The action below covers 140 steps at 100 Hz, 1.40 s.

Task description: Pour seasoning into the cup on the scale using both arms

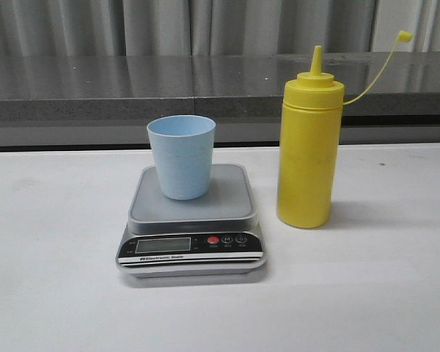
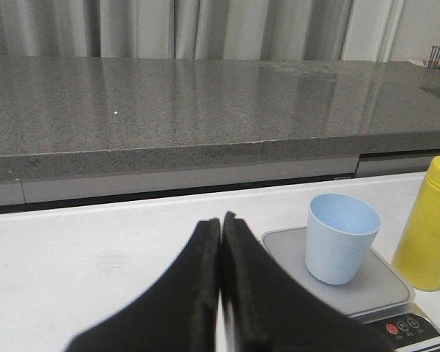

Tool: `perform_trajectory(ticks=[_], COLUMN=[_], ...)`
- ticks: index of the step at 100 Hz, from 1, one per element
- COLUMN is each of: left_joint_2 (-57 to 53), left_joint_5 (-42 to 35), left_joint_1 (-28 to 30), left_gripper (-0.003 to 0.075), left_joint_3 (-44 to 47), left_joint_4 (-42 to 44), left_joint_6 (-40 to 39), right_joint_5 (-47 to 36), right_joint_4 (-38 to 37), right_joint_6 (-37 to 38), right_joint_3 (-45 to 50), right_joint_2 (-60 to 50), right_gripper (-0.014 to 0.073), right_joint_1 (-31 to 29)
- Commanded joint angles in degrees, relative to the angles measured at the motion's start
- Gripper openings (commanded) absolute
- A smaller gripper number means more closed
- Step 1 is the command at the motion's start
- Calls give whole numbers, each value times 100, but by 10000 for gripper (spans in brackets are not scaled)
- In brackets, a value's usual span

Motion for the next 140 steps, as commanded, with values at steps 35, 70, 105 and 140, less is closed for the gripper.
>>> perform_trajectory(ticks=[35,70,105,140], left_joint_2=[58,58,58,58], left_joint_5=[-444,-444,-444,-444], left_joint_1=[32,32,32,32], left_gripper=[-20,-20,-20,-20], left_joint_3=[-147,-147,-147,-147], left_joint_4=[-22,-22,-22,-22], left_joint_6=[6,6,6,6], right_joint_5=[-734,-734,-734,-734], right_joint_4=[-52,-52,-52,-52], right_joint_6=[181,181,181,181], right_joint_3=[344,344,344,344], right_joint_2=[-109,-109,-109,-109], right_gripper=[-67,-67,-67,-67], right_joint_1=[-51,-51,-51,-51])
